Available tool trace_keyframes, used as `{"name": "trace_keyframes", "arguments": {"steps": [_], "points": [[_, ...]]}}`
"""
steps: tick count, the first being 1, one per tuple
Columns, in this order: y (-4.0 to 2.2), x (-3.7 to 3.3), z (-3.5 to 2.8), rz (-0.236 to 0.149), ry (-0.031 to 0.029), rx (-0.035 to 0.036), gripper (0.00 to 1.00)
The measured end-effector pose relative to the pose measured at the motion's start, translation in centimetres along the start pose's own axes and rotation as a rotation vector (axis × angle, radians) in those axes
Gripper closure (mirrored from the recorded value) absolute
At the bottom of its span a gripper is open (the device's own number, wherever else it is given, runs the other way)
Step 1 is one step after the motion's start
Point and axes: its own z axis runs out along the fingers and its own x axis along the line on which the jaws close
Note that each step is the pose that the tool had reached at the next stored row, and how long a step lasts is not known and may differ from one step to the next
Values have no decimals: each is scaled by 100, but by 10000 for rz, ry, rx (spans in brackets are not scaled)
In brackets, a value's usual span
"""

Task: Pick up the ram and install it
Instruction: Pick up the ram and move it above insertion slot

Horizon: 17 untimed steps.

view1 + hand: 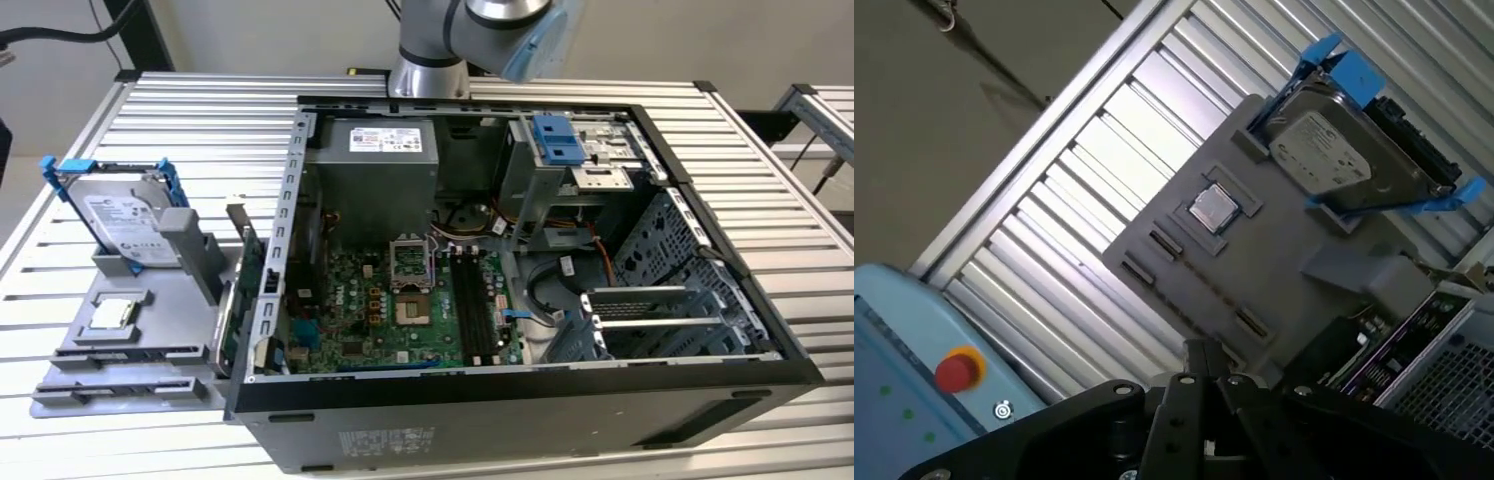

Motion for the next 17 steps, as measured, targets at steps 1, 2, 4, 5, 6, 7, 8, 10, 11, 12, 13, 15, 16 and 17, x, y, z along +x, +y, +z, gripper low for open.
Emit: {"name": "trace_keyframes", "arguments": {"steps": [1,2,4,5,6,7,8,10,11,12,13,15,16,17], "points": [[0,0,8,-175,7,-4,100],[-1,0,16,-360,15,-8,100],[-1,1,27,-714,29,-16,100],[-1,1,29,-898,37,-19,100],[-1,1,31,-1090,43,-23,100],[-1,1,32,-1269,50,-27,100],[-1,1,32,-1448,58,-31,100],[-1,1,32,-1807,72,-38,100],[-1,1,32,-1993,80,-42,100],[-1,1,32,-2178,86,-45,100],[-1,1,32,-2358,93,-48,100],[-1,1,32,-2717,106,-54,100],[-1,1,32,-2908,113,-58,100],[-1,1,32,-3087,120,-61,100]]}}
